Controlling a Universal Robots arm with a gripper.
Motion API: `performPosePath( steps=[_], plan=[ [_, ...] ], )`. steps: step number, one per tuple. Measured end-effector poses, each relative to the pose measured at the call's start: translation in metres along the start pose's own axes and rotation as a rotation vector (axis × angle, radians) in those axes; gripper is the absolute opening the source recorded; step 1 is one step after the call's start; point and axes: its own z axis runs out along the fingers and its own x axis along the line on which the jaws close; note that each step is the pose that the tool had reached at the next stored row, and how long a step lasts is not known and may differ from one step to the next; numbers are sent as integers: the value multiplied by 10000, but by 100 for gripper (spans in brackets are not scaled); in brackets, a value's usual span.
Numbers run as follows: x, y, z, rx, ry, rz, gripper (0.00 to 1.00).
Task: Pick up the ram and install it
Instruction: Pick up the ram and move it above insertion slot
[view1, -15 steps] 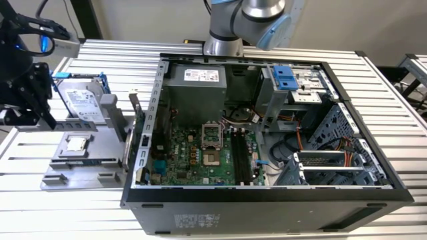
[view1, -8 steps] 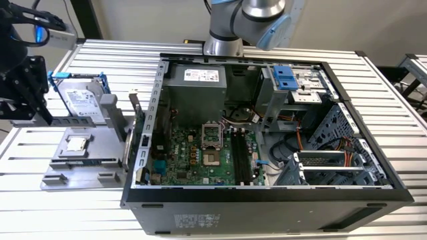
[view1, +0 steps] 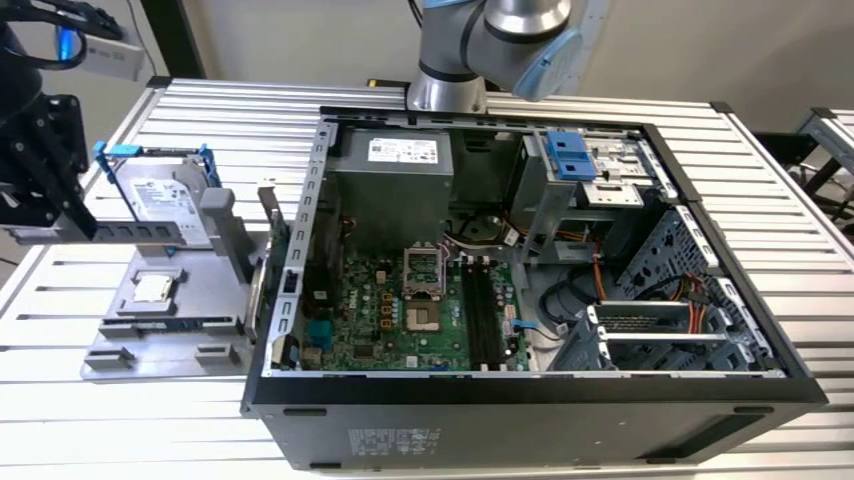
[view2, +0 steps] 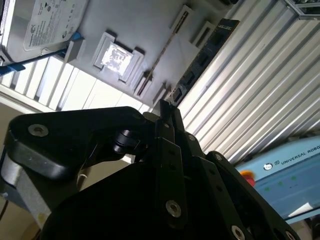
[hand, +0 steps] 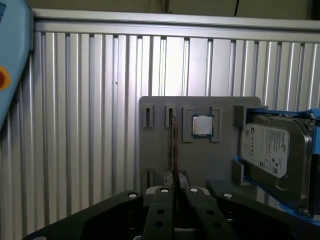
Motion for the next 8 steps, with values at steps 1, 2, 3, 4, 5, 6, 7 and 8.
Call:
performPosePath(
  steps=[1,2,3,4,5,6,7,8],
  plan=[
    [0,0,-14,-1,1,0,0],
    [0,0,-27,0,0,0,0],
    [-1,0,-40,-1,1,0,0],
    [-1,0,-51,0,1,-1,0],
    [-2,0,-60,4,0,-1,0],
    [-2,0,-68,8,0,-2,0],
    [-3,0,-74,16,0,-1,0],
    [-5,0,-81,25,1,-1,0]
  ],
)
